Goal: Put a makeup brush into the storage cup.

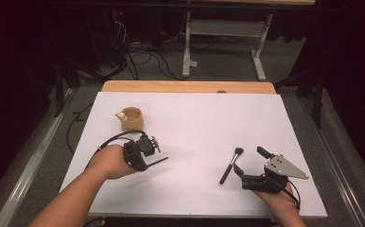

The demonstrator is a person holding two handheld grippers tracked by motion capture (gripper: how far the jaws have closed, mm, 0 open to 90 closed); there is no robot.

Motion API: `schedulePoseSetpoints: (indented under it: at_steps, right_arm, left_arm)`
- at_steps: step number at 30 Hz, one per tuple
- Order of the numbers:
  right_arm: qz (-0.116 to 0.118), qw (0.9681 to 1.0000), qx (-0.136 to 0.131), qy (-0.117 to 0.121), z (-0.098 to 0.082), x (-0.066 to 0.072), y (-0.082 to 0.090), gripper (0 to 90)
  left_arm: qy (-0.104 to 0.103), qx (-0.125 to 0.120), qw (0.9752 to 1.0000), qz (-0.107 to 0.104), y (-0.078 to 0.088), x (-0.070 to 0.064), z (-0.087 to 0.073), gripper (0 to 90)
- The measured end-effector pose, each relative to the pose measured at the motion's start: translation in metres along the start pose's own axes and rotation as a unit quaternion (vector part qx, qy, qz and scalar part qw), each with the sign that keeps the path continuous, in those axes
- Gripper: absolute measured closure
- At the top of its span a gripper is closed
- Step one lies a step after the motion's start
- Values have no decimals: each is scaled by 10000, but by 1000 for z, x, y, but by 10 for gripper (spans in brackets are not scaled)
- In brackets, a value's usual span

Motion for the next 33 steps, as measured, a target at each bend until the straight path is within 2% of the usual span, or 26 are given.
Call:
schedulePoseSetpoints:
  at_steps: [9, 15, 22, 24, 26, 29, 33]
  right_arm:
    - [28, 10000, -12, 44, 0, 1, -1, 20]
    - [46, 10000, -60, 19, 1, 1, -1, 20]
    - [20, 9999, -144, -7, 3, -2, -6, 20]
    - [-64, 9998, -177, -65, 6, -6, -9, 20]
    - [-246, 9993, -257, -131, 10, -10, -11, 20]
    - [-362, 9986, -273, -265, 16, -17, -16, 34]
    - [-503, 9981, -247, -242, 22, -24, -22, 46]
  left_arm:
    - [-136, -64, 9999, 22, 7, -5, 15, 829]
    - [-145, -131, 9998, 34, 13, -8, 21, 829]
    - [-230, -91, 9997, 59, 13, -9, 26, 829]
    - [-210, -143, 9997, 46, 12, -9, 28, 829]
    - [-243, -122, 9996, 49, 13, -8, 29, 829]
    - [-251, -136, 9996, 42, 14, -8, 30, 830]
    - [-215, -184, 9996, 26, 15, -7, 31, 829]
Point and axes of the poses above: each handheld gripper's, and its own axes: y roughly backward along the jaws, z roughly out of its top, x roughly to its left, the point moved 1 cm from there along -y, roughly forward along the jaws, and after that the axes turned 4 degrees about z, right-handed, at the moved point
